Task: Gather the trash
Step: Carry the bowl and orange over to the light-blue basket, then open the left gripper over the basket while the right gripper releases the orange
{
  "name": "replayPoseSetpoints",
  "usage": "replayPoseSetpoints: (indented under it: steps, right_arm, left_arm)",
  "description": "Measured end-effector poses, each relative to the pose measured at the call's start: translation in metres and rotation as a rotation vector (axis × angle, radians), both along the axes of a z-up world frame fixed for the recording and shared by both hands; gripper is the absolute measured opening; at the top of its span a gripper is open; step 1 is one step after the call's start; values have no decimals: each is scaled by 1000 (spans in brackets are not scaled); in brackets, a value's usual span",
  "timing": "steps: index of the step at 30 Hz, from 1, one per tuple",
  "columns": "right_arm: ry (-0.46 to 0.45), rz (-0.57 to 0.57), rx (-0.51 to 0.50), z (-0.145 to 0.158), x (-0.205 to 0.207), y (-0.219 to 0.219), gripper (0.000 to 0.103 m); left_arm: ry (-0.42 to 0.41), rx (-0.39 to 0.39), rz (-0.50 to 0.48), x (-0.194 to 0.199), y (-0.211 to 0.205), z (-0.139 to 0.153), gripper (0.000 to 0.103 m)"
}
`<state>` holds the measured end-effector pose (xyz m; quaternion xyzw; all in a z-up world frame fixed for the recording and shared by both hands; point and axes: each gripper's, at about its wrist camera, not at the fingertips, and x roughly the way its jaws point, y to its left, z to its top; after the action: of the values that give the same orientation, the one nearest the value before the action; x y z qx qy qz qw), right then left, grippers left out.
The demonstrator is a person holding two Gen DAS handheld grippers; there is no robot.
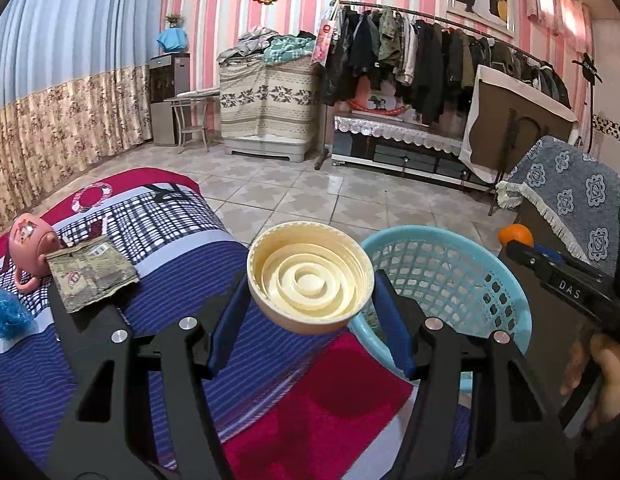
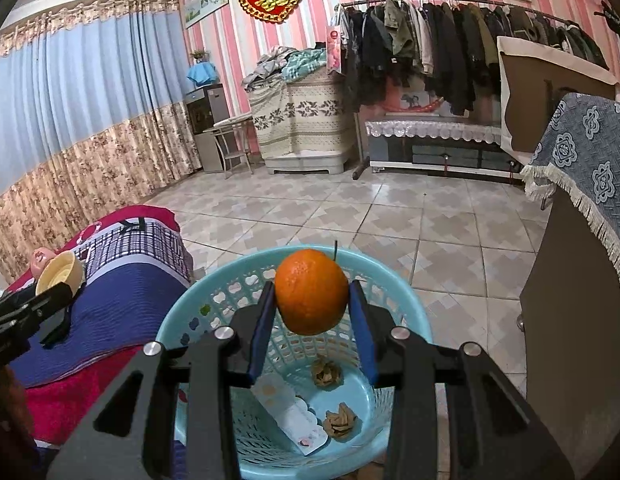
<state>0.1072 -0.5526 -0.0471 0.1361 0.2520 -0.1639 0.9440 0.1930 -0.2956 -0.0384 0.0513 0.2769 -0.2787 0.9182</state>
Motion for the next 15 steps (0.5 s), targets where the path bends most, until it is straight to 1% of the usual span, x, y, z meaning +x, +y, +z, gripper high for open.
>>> replayPoseSetpoints:
  steps: [8,15]
  right_arm:
    - [2,-22,25,-4,0,-3,37]
    - [5,-26,35,-8,2,-4,37]
  left_arm:
    - [10,-4,-31,2,-19,-6,61]
    - [25,-1,-104,4,-56,-17,61]
